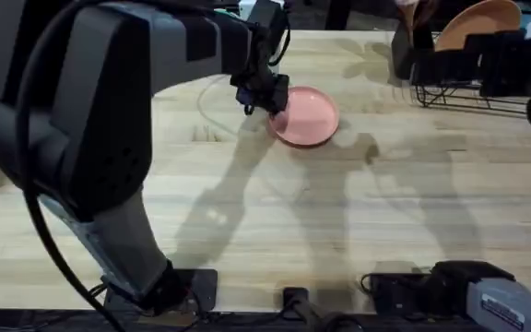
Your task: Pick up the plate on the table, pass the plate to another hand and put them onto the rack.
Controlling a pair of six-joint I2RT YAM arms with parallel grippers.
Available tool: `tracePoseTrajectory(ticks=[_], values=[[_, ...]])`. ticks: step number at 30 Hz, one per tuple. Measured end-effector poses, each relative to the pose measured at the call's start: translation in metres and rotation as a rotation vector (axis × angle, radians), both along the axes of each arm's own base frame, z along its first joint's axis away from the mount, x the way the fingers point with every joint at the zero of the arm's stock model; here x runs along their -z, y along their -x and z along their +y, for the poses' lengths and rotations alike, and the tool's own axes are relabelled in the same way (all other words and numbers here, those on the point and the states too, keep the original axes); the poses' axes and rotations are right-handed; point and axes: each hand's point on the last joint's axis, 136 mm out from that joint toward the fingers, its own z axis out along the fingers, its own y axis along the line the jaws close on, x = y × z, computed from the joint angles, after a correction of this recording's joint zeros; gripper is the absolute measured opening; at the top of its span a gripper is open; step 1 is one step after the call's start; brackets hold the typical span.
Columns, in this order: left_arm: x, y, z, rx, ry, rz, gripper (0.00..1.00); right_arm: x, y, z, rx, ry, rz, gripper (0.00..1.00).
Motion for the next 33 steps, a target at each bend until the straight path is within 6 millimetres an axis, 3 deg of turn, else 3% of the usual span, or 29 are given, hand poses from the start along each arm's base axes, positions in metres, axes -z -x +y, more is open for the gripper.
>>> tracePoseTrajectory(ticks=[3,7,22,28,33], values=[[-0.003,0.002,0.000,-0.004,-0.002,0.017,0.046,0.000,0.000,0.000,0.000,0.000,0.001,0.998],[-0.026,-0.003,-0.002,-0.005,-0.002,0.024,0.040,0.000,0.000,0.000,0.000,0.000,0.001,0.998],[-0.130,-0.035,-0.016,-0.007,0.041,-0.083,0.042,0.000,0.000,0.000,0.000,0.000,0.001,0.998],[-0.146,-0.032,-0.031,0.034,0.126,-0.078,0.042,0.000,0.000,0.000,0.000,0.000,0.001,0.998],[-0.153,-0.018,-0.055,0.110,0.260,-0.018,0.042,0.001,0.001,0.000,0.032,-0.032,0.012,0.998]])
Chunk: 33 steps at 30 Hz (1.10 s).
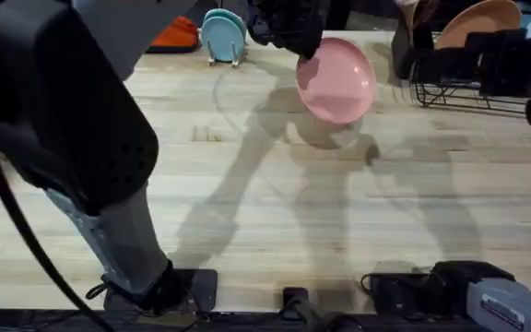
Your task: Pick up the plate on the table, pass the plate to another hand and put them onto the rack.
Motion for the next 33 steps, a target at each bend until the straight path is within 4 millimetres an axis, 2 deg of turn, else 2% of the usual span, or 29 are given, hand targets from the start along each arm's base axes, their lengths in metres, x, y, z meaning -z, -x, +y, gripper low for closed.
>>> tracePoseTrajectory(ticks=[12,22,33], values=[[-0.008,0.014,-0.019,0.073,0.112,0.050,0.042,0.000,0.000,0.001,0.173,-0.169,0.037,0.998],[-0.011,0.018,-0.023,0.094,0.143,0.065,0.042,0.000,0.000,0.001,0.355,-0.343,0.075,0.998],[-0.011,0.018,-0.023,0.094,0.143,0.065,0.042,0.006,0.002,0.001,0.365,-0.342,0.108,0.999]])
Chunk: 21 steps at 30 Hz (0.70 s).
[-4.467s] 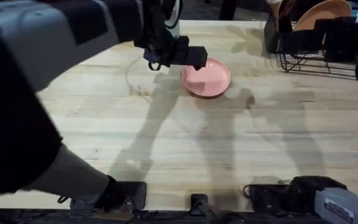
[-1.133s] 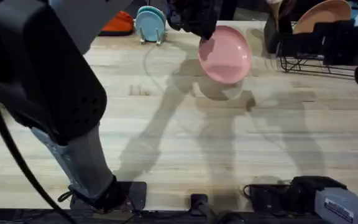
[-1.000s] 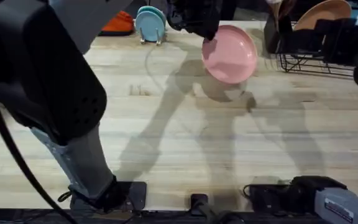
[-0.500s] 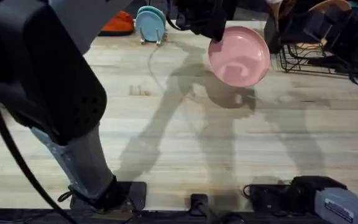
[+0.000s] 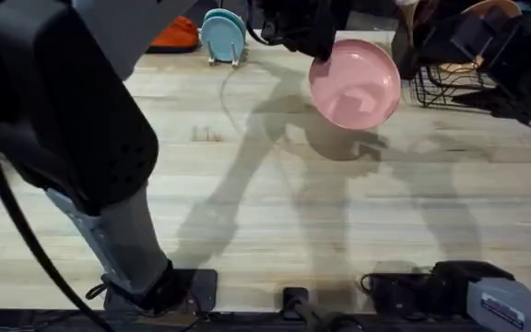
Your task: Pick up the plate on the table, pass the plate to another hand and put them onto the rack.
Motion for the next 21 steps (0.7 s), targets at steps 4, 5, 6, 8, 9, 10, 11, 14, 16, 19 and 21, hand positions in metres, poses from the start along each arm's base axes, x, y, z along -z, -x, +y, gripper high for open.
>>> tracePoseTrajectory(ticks=[4,5,6,8,9,10,11,14,16,19,21], values=[[0.000,0.000,0.000,0.000,0.000,0.000,0.042,0.012,-0.006,0.000,0.002,-0.002,0.045,0.999],[0.000,0.000,0.000,0.000,0.000,0.000,0.042,0.016,-0.008,0.000,0.002,-0.003,0.059,0.998],[0.000,0.000,0.000,0.000,0.000,0.000,0.042,0.020,-0.009,0.000,0.002,-0.003,0.072,0.998],[0.000,0.000,0.000,0.000,0.000,0.000,0.042,0.027,-0.012,0.000,0.003,-0.003,0.098,0.999],[0.000,0.000,0.000,0.000,0.000,0.000,0.042,0.031,-0.014,0.000,0.003,-0.003,0.111,0.998],[0.000,0.000,0.000,0.000,0.000,0.000,0.042,0.035,-0.015,0.000,0.002,-0.003,0.125,0.998],[0.000,0.000,0.000,0.000,0.000,0.000,0.042,0.038,-0.016,0.000,0.003,-0.004,0.135,0.998],[0.000,0.000,0.000,0.000,0.000,0.000,0.042,0.048,-0.016,0.000,0.002,-0.005,0.177,0.998],[0.000,0.000,0.000,0.000,0.000,0.000,0.044,0.055,-0.018,0.006,-0.018,-0.033,0.206,0.998],[0.000,0.000,0.000,0.000,0.000,0.000,0.044,0.061,-0.019,0.010,-0.032,-0.056,0.230,0.998],[0.000,0.000,0.000,0.000,0.000,0.000,0.044,0.072,-0.021,0.012,-0.037,-0.070,0.268,0.997]])
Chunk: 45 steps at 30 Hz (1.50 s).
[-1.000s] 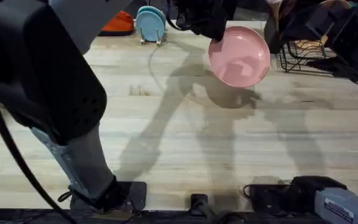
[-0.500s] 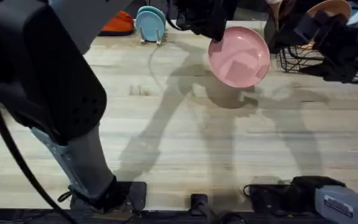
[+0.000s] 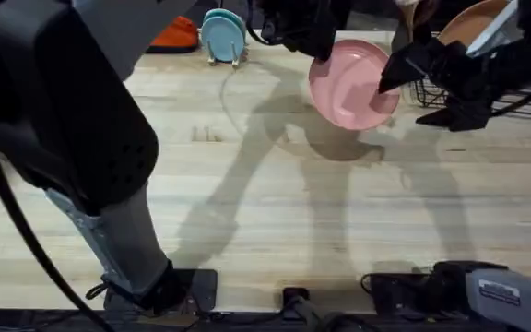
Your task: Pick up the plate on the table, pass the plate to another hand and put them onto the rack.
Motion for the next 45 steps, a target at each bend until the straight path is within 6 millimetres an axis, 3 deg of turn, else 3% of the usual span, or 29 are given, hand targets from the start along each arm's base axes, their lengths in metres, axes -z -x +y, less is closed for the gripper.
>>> tracePoseTrajectory(ticks=[14,19,20,28,33,37,38,40,44,45], values=[[0.000,0.000,0.000,0.000,0.000,0.000,0.044,0.007,0.000,0.022,-0.070,-0.002,0.019,0.904],[0.000,0.000,0.000,0.000,0.000,0.000,0.044,0.016,-0.001,0.026,-0.080,-0.002,0.048,0.647],[0.000,0.000,0.000,0.000,0.000,0.000,0.044,0.018,-0.002,0.026,-0.080,-0.001,0.054,0.544],[0.000,0.000,0.000,0.000,0.000,0.000,0.056,0.018,-0.003,0.026,-0.080,-0.002,0.050,0.184],[0.000,-0.001,0.001,-0.004,-0.003,-0.001,0.118,0.018,-0.003,0.026,-0.081,-0.002,0.050,0.044],[0.000,-0.002,0.003,-0.008,-0.004,-0.002,0.144,0.017,-0.004,0.027,-0.083,-0.007,0.048,0.033],[0.000,-0.002,0.003,-0.008,-0.004,-0.001,0.168,0.017,-0.004,0.027,-0.084,-0.009,0.047,0.033],[0.000,-0.002,0.002,-0.005,-0.002,-0.001,0.354,0.017,-0.004,0.027,-0.084,-0.009,0.045,0.032],[-0.001,0.000,0.000,0.001,0.013,0.007,0.993,0.017,-0.005,0.027,-0.082,-0.005,0.041,0.031],[-0.001,0.000,0.000,0.000,0.012,0.008,0.995,0.017,-0.005,0.027,-0.082,-0.005,0.040,0.030]])
